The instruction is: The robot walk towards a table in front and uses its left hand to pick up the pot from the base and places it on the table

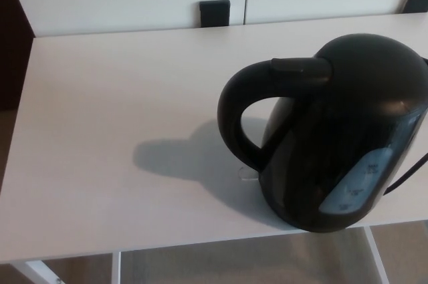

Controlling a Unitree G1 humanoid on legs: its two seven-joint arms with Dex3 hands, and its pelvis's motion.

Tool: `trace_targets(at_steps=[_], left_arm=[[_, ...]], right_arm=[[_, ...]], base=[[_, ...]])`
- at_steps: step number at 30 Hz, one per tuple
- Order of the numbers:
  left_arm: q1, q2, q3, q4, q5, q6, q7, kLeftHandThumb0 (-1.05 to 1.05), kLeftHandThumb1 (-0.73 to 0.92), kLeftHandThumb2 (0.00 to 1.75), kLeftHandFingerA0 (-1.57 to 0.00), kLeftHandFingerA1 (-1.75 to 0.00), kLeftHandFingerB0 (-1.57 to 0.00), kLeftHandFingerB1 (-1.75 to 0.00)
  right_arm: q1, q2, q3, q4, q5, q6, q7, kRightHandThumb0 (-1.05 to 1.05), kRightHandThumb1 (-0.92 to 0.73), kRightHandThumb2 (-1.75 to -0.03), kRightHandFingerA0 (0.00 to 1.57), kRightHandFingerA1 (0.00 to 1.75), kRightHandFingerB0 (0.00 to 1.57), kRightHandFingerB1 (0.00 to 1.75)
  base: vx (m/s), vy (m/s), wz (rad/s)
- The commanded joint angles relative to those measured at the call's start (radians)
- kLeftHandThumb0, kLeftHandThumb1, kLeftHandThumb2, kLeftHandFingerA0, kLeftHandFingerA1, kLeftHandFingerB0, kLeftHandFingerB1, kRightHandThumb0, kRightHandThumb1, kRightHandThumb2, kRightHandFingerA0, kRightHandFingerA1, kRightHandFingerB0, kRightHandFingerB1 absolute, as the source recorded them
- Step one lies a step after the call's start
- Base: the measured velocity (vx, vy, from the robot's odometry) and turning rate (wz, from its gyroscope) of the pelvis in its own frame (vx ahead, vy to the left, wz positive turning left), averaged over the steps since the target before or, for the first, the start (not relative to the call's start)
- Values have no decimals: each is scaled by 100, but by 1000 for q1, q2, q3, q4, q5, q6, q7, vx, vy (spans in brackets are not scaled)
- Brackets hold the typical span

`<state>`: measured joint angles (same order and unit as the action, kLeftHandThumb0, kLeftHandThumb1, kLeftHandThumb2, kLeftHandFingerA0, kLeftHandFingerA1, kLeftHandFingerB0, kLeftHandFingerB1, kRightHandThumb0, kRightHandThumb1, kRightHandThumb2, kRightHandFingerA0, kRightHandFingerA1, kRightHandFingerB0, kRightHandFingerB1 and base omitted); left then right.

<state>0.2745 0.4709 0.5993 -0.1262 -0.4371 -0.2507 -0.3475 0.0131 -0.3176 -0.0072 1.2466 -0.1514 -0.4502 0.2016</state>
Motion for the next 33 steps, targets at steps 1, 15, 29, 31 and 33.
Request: trace_targets(at_steps=[1,15,29,31,33], left_arm=[[-199,0,-419,-390,80,326,41,-63,40,70,-33,-40,-28,-39],[-514,-54,-669,-235,155,501,47,-59,45,55,-30,-32,-25,-30],[-589,-96,-815,-171,250,570,62,-69,41,73,-23,-39,-17,-37],[-590,-97,-815,-173,253,575,62,-69,41,73,-23,-39,-17,-37],[-612,-136,-873,-136,325,580,96,-72,40,74,-26,-41,-21,-38]], right_arm=[[-14,-10,2,1,0,21,-6,-94,-29,-71,61,69,53,61],[-27,-7,-2,-2,8,18,9,-91,-29,-70,59,65,47,56],[-41,-4,0,-7,5,18,10,-91,-29,-70,61,67,51,61],[-41,-4,0,-7,6,18,10,-91,-29,-70,61,67,51,61],[-44,-4,6,-14,0,16,5,-92,-29,-70,60,67,49,60]], base=[[0,0,0],[0,0,0],[0,0,0],[0,0,0],[0,0,0]])
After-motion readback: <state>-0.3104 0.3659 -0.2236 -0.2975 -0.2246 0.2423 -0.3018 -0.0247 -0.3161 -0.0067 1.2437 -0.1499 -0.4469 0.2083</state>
